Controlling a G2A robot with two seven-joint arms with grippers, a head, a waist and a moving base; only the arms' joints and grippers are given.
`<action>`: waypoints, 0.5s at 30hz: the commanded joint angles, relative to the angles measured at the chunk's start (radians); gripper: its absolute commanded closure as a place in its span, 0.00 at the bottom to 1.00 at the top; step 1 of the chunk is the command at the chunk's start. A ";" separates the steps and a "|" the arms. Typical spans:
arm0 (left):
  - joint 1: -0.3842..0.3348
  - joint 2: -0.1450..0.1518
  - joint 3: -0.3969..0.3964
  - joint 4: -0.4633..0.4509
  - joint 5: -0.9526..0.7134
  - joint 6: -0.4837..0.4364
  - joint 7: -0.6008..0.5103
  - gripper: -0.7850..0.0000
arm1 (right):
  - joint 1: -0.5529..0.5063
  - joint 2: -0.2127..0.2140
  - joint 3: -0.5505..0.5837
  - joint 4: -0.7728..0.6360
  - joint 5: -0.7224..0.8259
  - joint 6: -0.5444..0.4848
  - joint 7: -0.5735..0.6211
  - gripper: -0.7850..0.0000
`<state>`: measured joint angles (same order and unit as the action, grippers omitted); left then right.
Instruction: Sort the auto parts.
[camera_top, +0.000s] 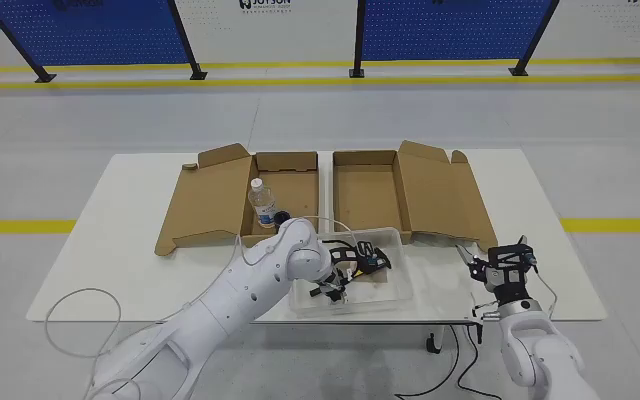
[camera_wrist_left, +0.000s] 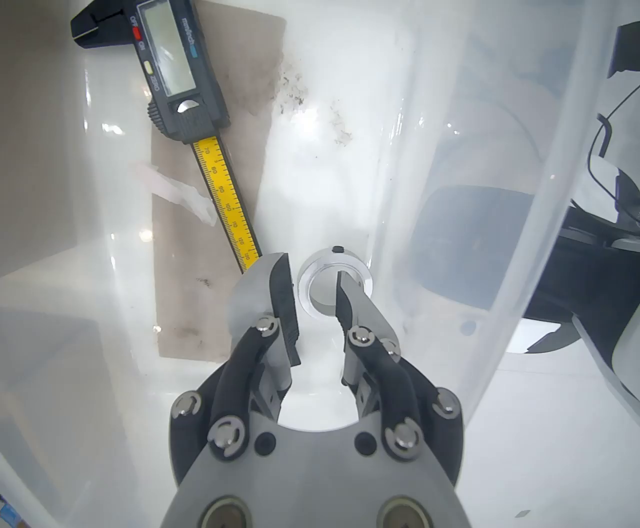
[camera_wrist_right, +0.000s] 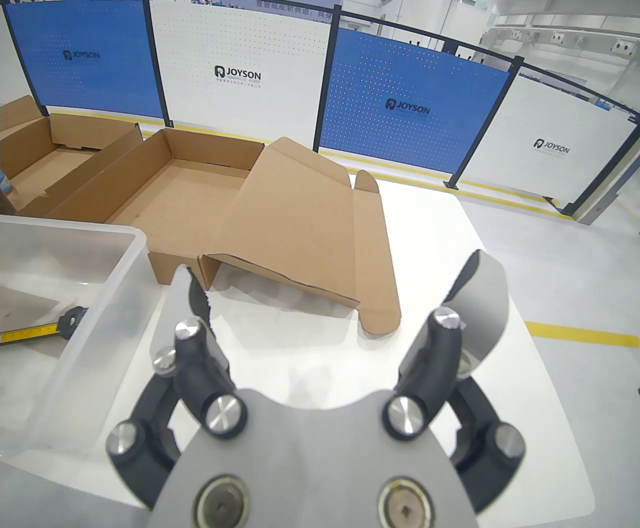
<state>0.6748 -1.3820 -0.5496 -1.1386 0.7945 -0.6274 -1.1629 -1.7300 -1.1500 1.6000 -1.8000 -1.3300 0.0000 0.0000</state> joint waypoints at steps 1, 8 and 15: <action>-0.004 -0.003 0.007 0.006 0.000 0.002 -0.001 0.75 | 0.000 0.000 0.000 0.000 0.000 0.000 0.000 0.00; -0.016 -0.012 0.024 0.037 -0.014 0.002 -0.009 0.69 | 0.000 0.000 0.000 0.000 0.000 0.000 0.000 0.00; -0.028 -0.021 0.037 0.061 -0.026 0.001 -0.012 0.76 | 0.000 0.000 0.000 0.000 0.000 0.000 0.000 0.00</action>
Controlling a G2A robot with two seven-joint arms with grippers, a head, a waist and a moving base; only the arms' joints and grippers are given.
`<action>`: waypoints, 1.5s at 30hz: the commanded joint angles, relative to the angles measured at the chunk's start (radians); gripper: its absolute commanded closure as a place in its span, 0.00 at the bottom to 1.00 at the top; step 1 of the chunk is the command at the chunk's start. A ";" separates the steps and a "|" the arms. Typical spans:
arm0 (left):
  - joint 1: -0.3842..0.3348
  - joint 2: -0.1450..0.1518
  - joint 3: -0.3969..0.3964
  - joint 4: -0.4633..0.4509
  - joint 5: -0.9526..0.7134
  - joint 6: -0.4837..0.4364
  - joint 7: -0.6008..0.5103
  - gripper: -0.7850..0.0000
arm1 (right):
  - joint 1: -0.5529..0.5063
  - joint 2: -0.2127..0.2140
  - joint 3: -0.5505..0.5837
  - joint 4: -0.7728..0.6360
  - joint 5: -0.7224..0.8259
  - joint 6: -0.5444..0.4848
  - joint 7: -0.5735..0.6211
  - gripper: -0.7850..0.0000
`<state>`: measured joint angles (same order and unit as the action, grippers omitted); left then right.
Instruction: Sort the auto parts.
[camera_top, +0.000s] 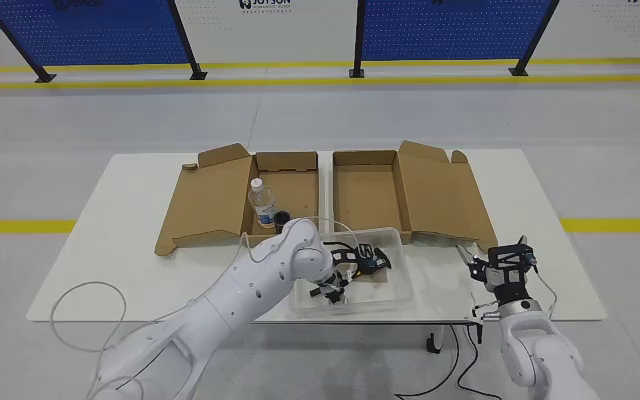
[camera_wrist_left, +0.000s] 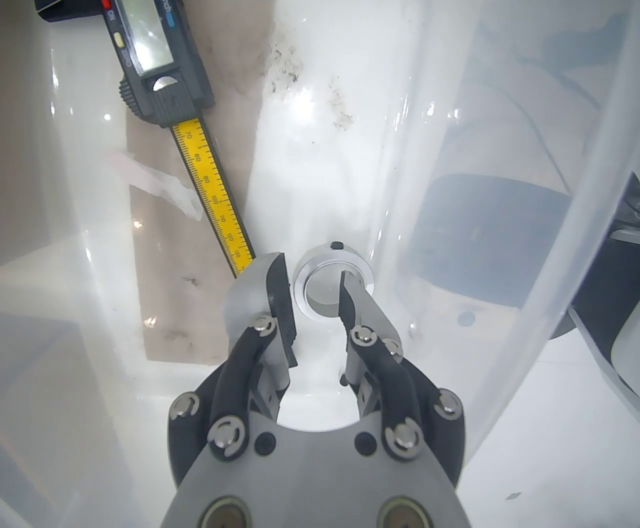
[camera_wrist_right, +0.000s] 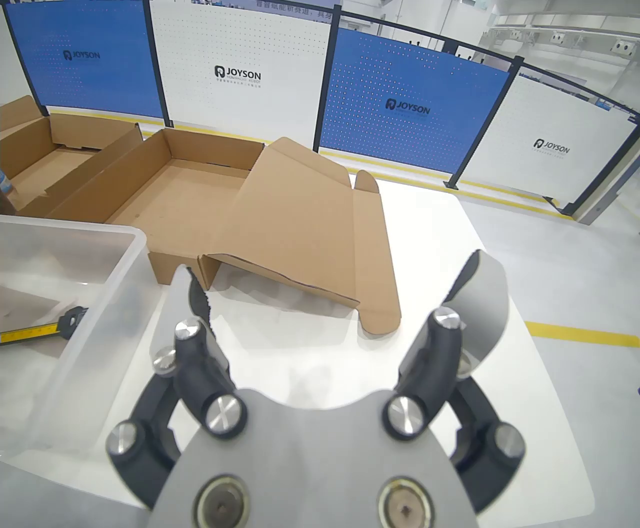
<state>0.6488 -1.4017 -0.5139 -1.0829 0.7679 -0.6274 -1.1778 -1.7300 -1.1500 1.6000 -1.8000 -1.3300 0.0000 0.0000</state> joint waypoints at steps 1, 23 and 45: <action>-0.003 -0.002 0.003 0.009 0.001 0.001 0.005 0.78 | 0.000 0.000 0.000 0.000 0.000 0.000 0.000 0.00; -0.025 -0.021 0.044 0.058 0.035 0.010 -0.003 0.69 | 0.000 0.000 0.000 0.000 0.000 0.000 0.000 0.00; -0.038 -0.043 0.069 0.106 0.056 0.030 0.019 1.00 | 0.000 0.000 0.000 0.000 0.000 0.000 0.000 0.00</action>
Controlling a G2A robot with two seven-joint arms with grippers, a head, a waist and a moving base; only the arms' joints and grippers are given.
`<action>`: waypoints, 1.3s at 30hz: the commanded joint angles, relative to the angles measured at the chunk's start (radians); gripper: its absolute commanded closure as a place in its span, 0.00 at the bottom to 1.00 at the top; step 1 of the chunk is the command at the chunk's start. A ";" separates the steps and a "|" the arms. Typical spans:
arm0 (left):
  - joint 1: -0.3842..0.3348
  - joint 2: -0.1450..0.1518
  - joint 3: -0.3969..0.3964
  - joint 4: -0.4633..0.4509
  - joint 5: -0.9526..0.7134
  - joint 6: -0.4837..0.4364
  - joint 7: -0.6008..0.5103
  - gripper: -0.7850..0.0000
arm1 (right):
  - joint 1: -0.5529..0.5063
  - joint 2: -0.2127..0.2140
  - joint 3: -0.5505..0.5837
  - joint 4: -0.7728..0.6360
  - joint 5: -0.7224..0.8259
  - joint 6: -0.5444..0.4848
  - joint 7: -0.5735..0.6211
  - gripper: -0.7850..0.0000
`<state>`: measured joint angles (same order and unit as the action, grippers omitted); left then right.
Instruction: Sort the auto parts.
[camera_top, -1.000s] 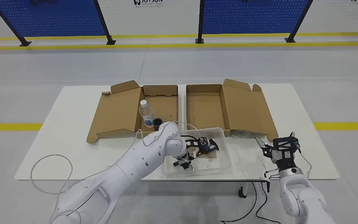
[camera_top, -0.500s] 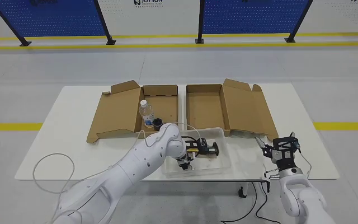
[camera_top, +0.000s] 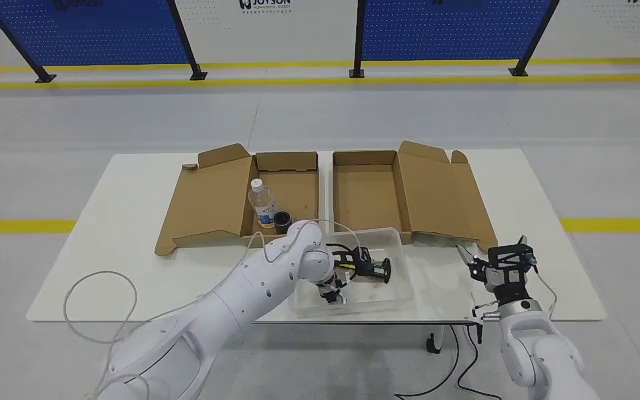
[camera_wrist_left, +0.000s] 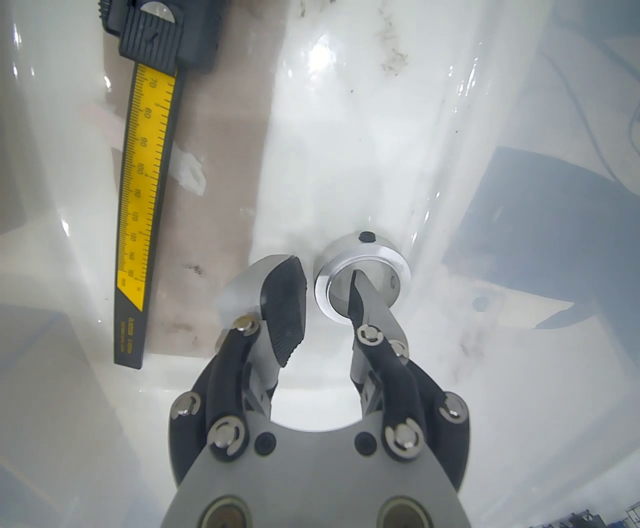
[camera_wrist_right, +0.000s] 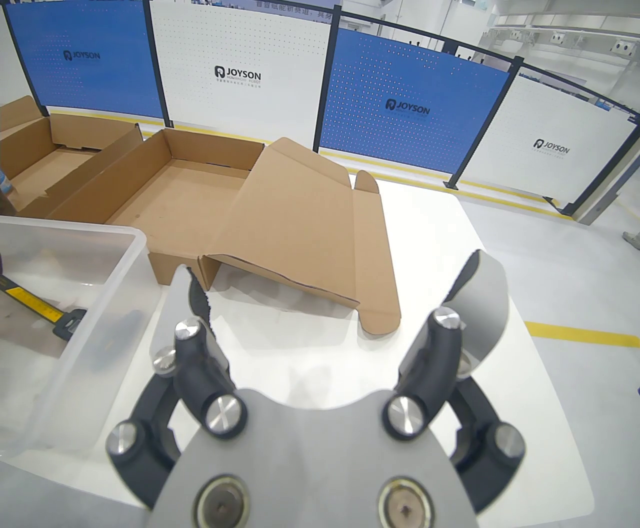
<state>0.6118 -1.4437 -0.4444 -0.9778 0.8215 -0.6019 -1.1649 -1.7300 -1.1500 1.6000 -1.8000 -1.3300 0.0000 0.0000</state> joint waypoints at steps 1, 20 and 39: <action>-0.002 -0.001 -0.001 0.002 0.004 0.005 0.008 1.00 | 0.000 0.000 0.000 0.000 0.000 0.000 0.000 0.00; 0.007 0.034 -0.086 -0.053 0.008 0.035 0.050 1.00 | 0.000 0.000 0.000 0.000 0.000 0.000 0.000 0.00; 0.143 0.143 -0.368 -0.259 -0.142 0.046 0.137 1.00 | 0.000 0.000 0.000 0.000 0.000 0.000 0.000 0.00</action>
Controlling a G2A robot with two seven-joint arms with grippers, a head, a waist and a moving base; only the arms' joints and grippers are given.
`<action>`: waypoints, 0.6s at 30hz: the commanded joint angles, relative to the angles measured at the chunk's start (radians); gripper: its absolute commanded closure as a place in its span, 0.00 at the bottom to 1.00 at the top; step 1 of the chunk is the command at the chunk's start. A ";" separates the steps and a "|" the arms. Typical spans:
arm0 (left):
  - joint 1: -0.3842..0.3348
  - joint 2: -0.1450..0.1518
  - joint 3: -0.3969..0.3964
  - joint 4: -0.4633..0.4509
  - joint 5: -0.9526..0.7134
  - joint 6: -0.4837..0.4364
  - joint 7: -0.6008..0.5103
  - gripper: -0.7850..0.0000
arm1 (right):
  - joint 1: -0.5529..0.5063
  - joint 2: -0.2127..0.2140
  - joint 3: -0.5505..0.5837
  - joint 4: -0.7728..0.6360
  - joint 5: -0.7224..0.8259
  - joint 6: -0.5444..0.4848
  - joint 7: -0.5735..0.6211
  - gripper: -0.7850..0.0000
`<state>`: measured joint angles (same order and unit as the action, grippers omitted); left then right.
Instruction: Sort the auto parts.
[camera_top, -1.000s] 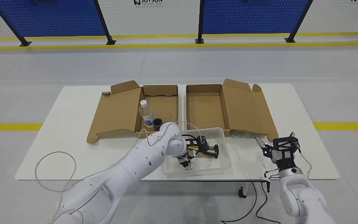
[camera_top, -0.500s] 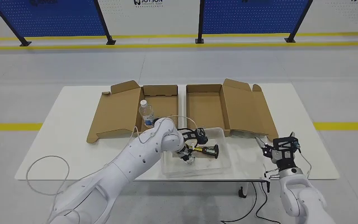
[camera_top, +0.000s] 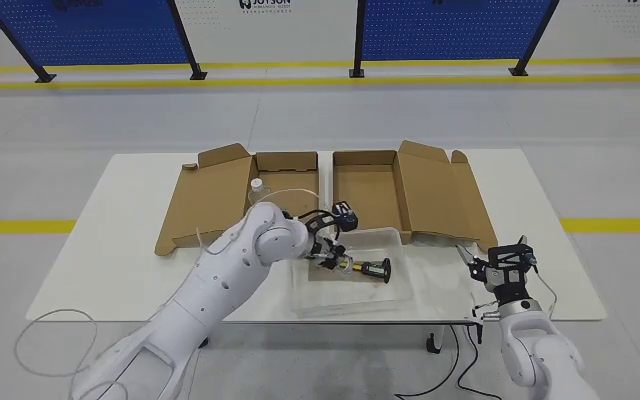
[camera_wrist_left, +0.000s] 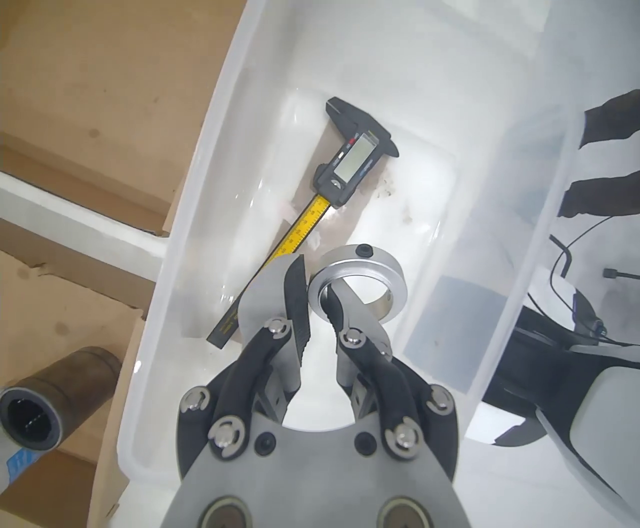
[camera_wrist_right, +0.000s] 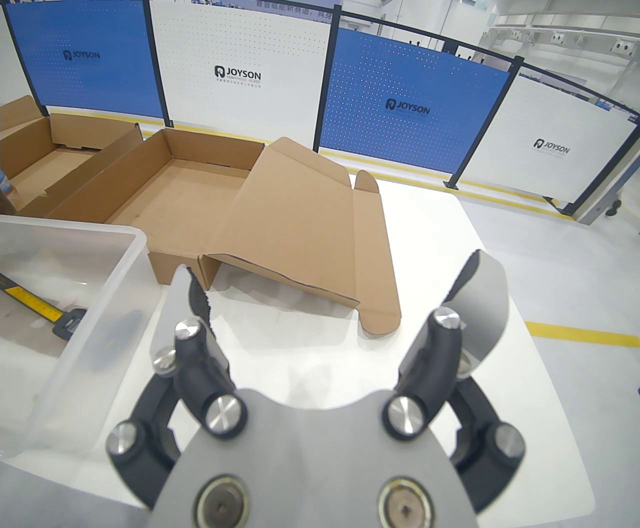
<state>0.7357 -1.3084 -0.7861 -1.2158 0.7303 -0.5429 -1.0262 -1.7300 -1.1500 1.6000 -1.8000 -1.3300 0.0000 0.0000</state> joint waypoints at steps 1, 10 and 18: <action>0.026 0.015 -0.037 -0.038 -0.056 -0.025 -0.027 1.00 | 0.000 0.000 0.000 0.000 0.000 0.000 0.000 0.00; 0.097 0.052 -0.114 -0.180 -0.211 -0.070 -0.102 1.00 | 0.000 0.000 0.000 0.000 0.000 0.000 0.000 0.00; 0.122 0.075 -0.145 -0.284 -0.289 -0.074 -0.159 1.00 | 0.000 0.000 0.000 0.000 0.000 0.000 0.000 0.00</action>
<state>0.8579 -1.2373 -0.9299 -1.4883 0.4313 -0.6223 -1.1690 -1.7300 -1.1500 1.6000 -1.8000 -1.3300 0.0000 0.0000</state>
